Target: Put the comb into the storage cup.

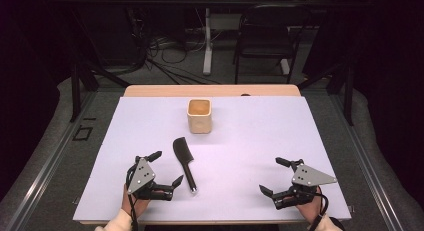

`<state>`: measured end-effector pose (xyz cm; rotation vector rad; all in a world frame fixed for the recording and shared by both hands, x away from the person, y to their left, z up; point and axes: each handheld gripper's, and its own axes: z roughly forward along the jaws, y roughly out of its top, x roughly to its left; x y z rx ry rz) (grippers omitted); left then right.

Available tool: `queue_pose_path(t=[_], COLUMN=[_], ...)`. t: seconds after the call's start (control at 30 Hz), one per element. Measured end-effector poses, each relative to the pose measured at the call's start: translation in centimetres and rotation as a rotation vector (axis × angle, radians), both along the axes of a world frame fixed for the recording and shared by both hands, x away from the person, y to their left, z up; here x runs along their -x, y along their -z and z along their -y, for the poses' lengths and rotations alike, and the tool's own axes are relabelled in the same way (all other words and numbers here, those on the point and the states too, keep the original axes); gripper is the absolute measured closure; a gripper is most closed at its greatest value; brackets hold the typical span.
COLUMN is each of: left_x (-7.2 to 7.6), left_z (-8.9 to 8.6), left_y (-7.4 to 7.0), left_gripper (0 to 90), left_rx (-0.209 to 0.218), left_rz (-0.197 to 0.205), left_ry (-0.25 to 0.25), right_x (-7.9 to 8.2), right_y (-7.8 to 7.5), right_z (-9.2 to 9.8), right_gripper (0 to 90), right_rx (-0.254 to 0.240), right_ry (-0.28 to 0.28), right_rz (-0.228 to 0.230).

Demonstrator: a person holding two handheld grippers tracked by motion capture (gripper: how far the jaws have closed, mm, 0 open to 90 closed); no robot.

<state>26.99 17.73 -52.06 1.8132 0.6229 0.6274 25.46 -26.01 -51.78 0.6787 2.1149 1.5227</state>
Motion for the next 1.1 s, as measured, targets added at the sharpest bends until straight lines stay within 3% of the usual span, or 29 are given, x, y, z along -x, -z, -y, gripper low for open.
queue_pose_path(t=[0.3,0.6,0.83,1.1], left_x=[-0.7,-1.1,-1.5,-1.9], left_z=[1.2,2.9,4.2,5.2], left_y=[0.0,0.1,0.5,0.8], left_gripper=[0.0,0.0,0.0,0.6], left_rx=[0.0,-0.039,-0.077,-0.117], left_rz=[-0.012,-0.031,-0.08,-0.136], left_ry=[0.006,0.029,0.071,0.082], right_x=[0.0,-0.1,-0.1,-0.1], right_y=[0.1,0.1,0.1,0.1], right_z=[-0.1,0.0,-0.1,-0.1], right_gripper=[0.0,0.0,0.0,0.0], right_rx=[0.005,0.008,0.017,0.021], right_ry=[-0.003,-0.003,-0.006,-0.008], right_rz=[-0.007,-0.01,-0.01,-0.012])
